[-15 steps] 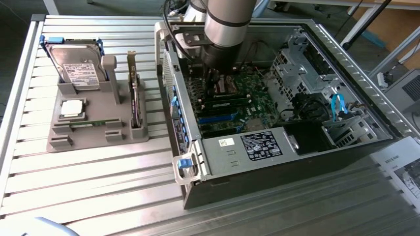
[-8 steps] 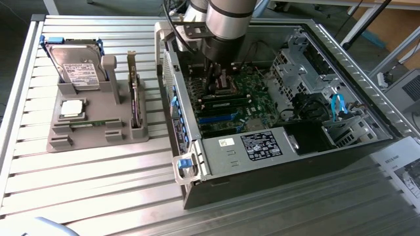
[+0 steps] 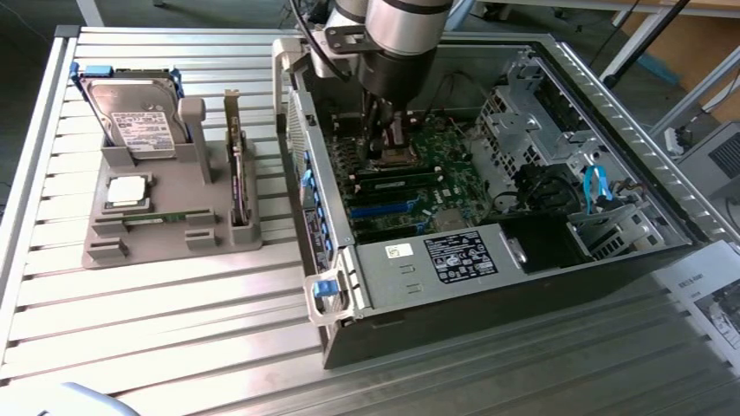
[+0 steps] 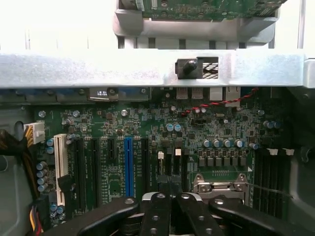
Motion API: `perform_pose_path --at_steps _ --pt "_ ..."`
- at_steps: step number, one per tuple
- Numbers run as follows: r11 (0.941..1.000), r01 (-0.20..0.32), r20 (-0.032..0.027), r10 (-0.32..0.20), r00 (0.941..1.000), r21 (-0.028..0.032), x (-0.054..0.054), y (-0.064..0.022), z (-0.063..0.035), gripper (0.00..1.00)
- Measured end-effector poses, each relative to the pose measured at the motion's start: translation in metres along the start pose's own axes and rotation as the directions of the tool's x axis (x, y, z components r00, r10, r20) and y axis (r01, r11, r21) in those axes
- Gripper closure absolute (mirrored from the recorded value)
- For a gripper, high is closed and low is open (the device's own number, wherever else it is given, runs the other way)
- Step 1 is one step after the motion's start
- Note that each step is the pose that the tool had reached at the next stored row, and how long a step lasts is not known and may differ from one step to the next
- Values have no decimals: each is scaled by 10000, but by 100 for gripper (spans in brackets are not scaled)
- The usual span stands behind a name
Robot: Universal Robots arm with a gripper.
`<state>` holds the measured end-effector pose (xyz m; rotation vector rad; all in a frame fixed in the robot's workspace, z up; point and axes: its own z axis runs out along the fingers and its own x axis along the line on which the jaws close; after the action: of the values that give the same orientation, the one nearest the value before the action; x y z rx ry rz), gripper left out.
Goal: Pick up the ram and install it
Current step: 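Press down the ram until it locks into place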
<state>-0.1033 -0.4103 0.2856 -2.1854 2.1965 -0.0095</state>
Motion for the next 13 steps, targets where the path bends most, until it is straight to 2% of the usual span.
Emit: perform_pose_path --at_steps 13 --pt "10000 0 -19 0 10000 0 -4 -5 -156 90"
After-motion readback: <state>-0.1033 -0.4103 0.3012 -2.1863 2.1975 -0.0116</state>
